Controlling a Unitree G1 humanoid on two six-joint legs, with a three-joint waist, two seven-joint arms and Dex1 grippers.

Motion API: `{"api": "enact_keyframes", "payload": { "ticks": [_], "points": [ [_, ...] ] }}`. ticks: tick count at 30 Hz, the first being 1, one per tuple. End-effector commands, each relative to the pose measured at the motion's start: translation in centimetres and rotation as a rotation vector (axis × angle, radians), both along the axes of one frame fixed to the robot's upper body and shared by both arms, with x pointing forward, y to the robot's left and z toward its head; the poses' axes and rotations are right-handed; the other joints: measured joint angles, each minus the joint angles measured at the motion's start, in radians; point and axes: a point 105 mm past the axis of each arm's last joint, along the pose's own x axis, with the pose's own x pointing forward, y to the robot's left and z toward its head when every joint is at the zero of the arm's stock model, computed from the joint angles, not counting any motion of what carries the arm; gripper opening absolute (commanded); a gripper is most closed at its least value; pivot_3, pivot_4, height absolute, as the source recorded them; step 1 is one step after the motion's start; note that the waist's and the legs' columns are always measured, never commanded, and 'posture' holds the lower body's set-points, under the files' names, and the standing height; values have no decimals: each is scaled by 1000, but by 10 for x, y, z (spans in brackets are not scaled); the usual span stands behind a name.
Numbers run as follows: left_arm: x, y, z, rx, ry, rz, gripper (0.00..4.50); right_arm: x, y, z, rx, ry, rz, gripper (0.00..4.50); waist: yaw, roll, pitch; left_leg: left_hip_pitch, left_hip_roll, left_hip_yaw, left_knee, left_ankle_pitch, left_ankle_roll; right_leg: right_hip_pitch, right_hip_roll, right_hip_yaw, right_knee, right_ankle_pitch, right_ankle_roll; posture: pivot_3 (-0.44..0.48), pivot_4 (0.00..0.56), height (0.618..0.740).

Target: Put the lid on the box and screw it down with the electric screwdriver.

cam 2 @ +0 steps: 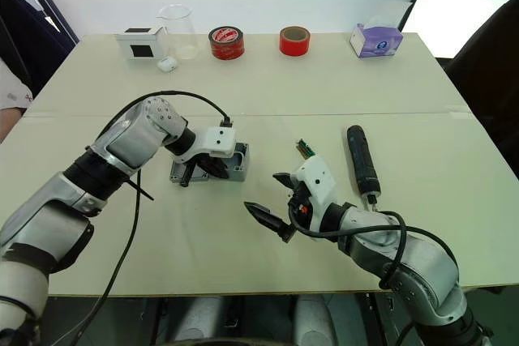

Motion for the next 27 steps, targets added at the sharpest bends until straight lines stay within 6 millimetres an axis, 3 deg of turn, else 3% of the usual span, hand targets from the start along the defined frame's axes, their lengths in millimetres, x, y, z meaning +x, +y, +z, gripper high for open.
{"api": "enact_keyframes", "payload": {
  "ticks": [1,6,8,13,17,24,25,27],
  "points": [
    [3,-2,4,-3,-37,-23,127,-4,3,12,20,-42,17,4500,0,0,0,0,0,0,0,0,0,0,0,0,0,0,0,0,150,740],
    [5,-6,18,-24,-103,-175,127,-10,4,8,7,1,43,4500,1,0,0,0,0,-1,1,0,0,1,0,0,0,0,0,0,150,740],
    [1,-11,27,-57,-132,-315,127,-14,3,5,-2,30,67,4500,1,0,0,0,0,-1,1,0,0,1,0,0,0,0,0,0,150,740],
    [-9,-23,39,-116,-74,-451,127,-21,0,0,-20,73,91,4500,-1,0,0,0,0,0,1,0,0,0,-1,0,0,0,0,0,150,740],
    [-4,-23,21,38,-135,-604,127,-19,-5,-3,-33,69,62,4500,0,0,0,0,-1,-1,1,0,1,1,-1,-1,0,0,0,0,150,740],
    [0,-28,12,38,-98,-642,127,-25,3,-1,-7,51,30,4500,-2,0,0,0,-1,0,1,-1,1,0,-1,-1,0,0,0,0,150,740],
    [0,-28,12,38,-98,-645,677,-25,4,-1,-4,49,25,4500,-2,0,0,0,0,0,1,-1,1,0,-1,-1,0,0,0,0,150,740],
    [1,-25,12,48,-92,-648,1357,-24,5,0,-2,47,18,4500,0,0,0,0,-1,0,2,-1,1,1,-1,-1,0,0,0,0,150,740]
  ]
}}
